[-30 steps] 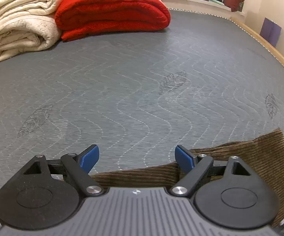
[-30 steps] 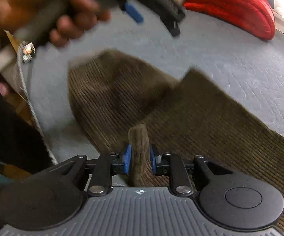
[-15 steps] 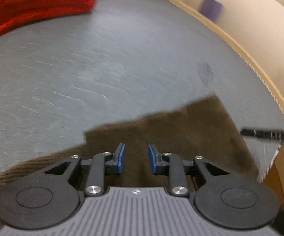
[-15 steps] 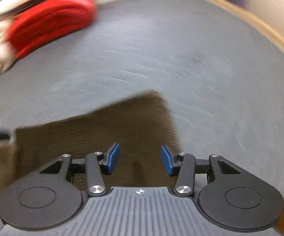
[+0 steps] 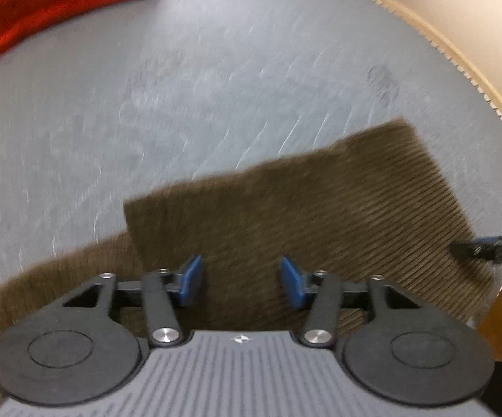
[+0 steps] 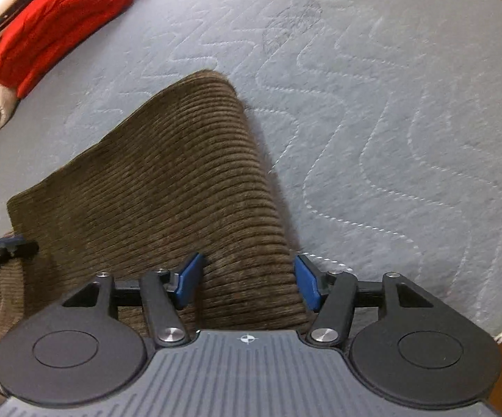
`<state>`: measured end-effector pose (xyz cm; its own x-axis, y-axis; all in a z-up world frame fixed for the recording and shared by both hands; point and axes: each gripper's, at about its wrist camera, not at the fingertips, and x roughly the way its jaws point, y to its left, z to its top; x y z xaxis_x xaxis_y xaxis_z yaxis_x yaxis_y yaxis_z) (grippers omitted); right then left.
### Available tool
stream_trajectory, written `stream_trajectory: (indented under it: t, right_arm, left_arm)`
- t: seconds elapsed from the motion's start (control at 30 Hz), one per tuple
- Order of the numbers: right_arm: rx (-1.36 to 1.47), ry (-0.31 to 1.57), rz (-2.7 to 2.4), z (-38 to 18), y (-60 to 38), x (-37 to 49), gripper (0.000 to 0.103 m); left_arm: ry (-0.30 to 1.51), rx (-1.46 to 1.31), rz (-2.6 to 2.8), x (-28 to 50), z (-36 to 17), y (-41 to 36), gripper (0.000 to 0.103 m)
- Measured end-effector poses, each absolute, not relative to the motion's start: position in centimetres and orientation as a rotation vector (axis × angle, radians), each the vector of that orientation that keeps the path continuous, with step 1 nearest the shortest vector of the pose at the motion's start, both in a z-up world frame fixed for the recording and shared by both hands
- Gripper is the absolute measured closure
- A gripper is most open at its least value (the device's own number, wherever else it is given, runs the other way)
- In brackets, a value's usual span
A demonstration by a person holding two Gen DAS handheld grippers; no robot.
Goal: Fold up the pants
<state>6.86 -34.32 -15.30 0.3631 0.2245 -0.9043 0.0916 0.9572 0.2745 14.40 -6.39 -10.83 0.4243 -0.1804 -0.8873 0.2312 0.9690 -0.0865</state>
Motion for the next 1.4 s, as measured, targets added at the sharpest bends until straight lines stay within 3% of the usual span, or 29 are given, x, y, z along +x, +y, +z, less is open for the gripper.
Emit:
stream_trajectory:
  t: [0.07, 0.13, 0.2, 0.33, 0.43, 0.5, 0.63, 0.7, 0.73, 0.77, 0.83, 1.07, 1.13, 1.17, 1.4]
  right_arm:
    - [0.278, 1.196, 0.109, -15.3, -33.6, 6.6, 0.042]
    - [0.259, 1.176, 0.127, -14.9, -32.9, 6.2, 0.069]
    - [0.248, 1.138, 0.159, -13.2, -31.9, 5.9, 0.080]
    - [0.134, 0.979, 0.336, -7.2, -27.2, 4.3, 0.082]
    - [-0.002, 0.869, 0.542, -3.7, -22.0, 2.0, 0.083]
    - [-0.062, 0.853, 0.655, -3.2, -18.7, 0.8, 0.083]
    - [-0.209, 0.822, 0.777, -3.0, -13.5, -1.3, 0.083]
    - [-0.267, 0.812, 0.818, -2.9, -11.5, -2.2, 0.083]
    - [-0.290, 0.814, 0.827, -2.9, -10.7, -2.4, 0.084]
    - [-0.314, 0.818, 0.829, -2.9, -10.0, -2.5, 0.084]
    - [-0.347, 0.816, 0.825, -2.8, -8.7, -2.7, 0.084]
    - [-0.185, 0.868, 0.969, -1.0, -6.2, -1.3, 0.072]
    - [-0.092, 0.856, 1.016, 0.0, -6.6, -0.5, 0.053]
    - [-0.043, 0.847, 1.022, 0.5, -6.8, 0.1, 0.049]
    - [0.142, 1.000, 0.719, -3.1, -8.7, 5.6, 0.047]
  left_arm:
    - [1.078, 0.034, -0.268, 14.5, -10.1, -6.7, 0.038]
    - [1.058, -0.018, -0.283, 14.7, -9.5, -6.7, 0.034]
    - [1.031, -0.109, -0.319, 14.7, -8.6, -6.3, 0.034]
    - [0.958, -0.354, -0.452, 14.2, -6.0, -5.2, 0.016]
    - [0.927, -0.543, -0.565, 14.0, -4.8, -4.0, 0.014]
    - [0.914, -0.609, -0.626, 13.8, -4.4, -3.2, 0.008]
    - [0.941, -0.489, -0.600, 13.2, -4.1, -2.7, 0.008]
    - [0.951, -0.391, -0.554, 12.7, -4.5, -2.4, 0.017]
    - [0.965, -0.350, -0.531, 12.7, -4.9, -2.1, 0.035]
    - [0.968, -0.321, -0.504, 12.7, -5.2, -1.8, 0.060]
    - [0.984, -0.267, -0.446, 12.7, -5.6, -0.6, 0.080]
    - [1.000, -0.242, -0.330, 13.0, -6.2, 6.3, 0.084]
    - [0.991, -0.248, -0.304, 12.5, -5.8, 9.4, 0.084]
    - [0.988, -0.245, -0.294, 12.3, -5.5, 10.9, 0.084]
    - [1.027, -0.209, -0.112, 9.0, -4.8, 20.8, 0.083]
